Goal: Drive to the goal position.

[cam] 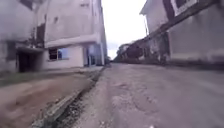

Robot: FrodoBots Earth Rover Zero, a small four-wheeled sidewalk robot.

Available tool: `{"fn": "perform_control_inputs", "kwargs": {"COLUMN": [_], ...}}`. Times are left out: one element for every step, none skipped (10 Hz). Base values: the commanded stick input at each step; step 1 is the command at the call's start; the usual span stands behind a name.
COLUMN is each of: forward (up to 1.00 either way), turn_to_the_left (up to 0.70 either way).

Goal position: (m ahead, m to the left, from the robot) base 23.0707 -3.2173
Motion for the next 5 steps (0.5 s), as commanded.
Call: {"fn": "perform_control_inputs", "kwargs": {"forward": [0.00, 0.00, 0.00, 0.00, 0.00], "turn_to_the_left": [0.00, 0.00, 0.00, 0.00, 0.00]}}
